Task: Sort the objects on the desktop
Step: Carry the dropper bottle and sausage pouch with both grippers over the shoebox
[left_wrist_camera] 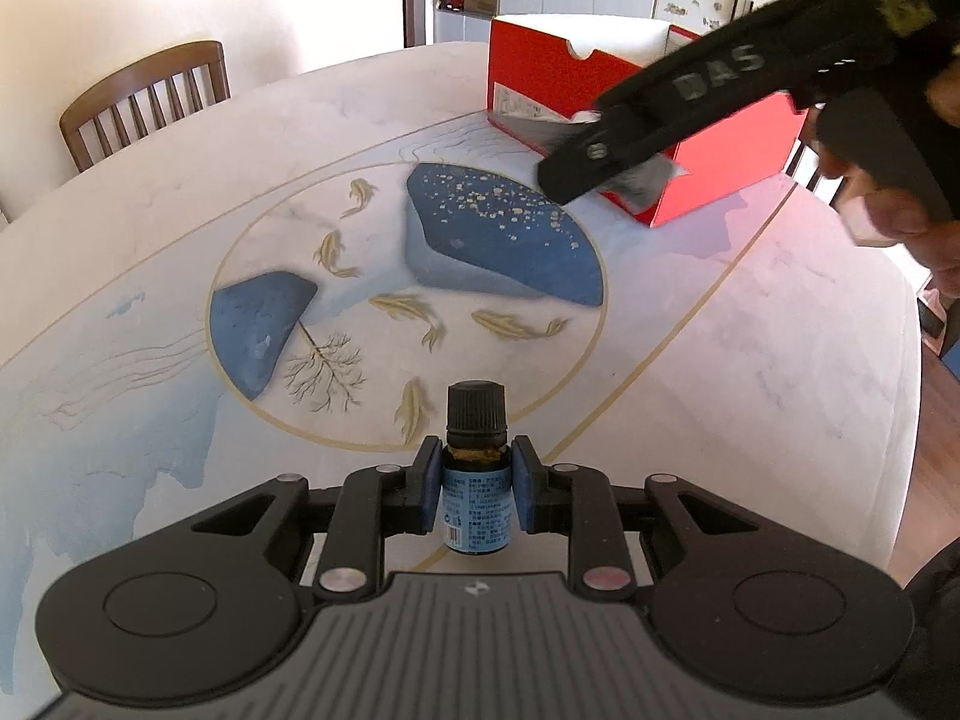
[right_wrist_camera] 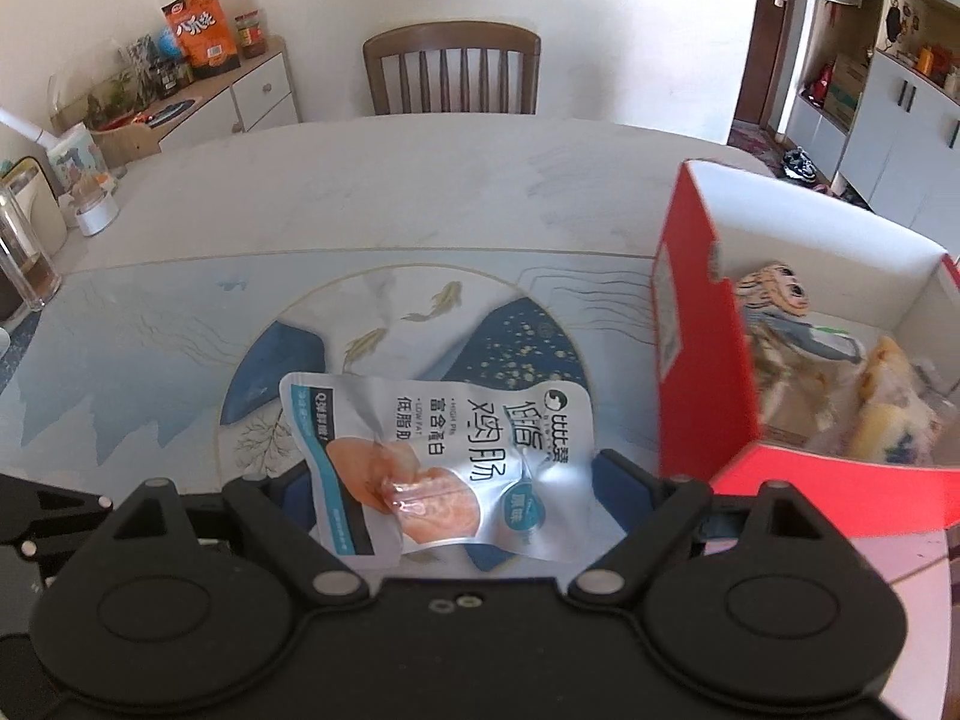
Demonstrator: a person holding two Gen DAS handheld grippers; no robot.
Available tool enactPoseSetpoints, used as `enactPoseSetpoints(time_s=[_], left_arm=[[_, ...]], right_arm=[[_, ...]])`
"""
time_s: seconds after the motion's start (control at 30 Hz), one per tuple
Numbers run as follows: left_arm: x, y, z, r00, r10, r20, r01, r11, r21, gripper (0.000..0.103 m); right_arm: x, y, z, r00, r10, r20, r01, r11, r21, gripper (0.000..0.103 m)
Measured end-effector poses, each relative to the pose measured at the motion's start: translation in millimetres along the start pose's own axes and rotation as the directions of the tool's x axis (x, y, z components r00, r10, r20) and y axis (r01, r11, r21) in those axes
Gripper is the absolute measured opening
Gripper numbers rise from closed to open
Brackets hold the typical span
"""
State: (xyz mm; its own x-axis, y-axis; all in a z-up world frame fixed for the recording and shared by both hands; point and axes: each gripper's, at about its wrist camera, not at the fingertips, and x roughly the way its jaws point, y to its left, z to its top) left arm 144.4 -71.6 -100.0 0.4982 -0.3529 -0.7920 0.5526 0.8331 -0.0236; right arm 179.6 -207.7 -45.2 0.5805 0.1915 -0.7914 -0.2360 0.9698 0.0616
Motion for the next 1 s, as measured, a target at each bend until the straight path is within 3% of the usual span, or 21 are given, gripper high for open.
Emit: enactPoseSetpoints(time_s=[0.43, 1.0], left_arm=[[-8.7, -25.3, 34.7, 0.998, -0.011, 0.061, 0.01, 1.0, 0.01, 0.023], [-12.6, -83.2, 119.0, 0.985, -0.04, 0.169, 0.034, 0.999, 0.037, 0.023]], right_arm=[[-41.0, -42.3, -0.3, 1.0, -0.011, 0.017, 0.01, 1.0, 0.03, 0.09], [-81.1, -130.4, -4.8, 0.997, -0.03, 0.071, 0.024, 0.996, 0.086, 0.09]])
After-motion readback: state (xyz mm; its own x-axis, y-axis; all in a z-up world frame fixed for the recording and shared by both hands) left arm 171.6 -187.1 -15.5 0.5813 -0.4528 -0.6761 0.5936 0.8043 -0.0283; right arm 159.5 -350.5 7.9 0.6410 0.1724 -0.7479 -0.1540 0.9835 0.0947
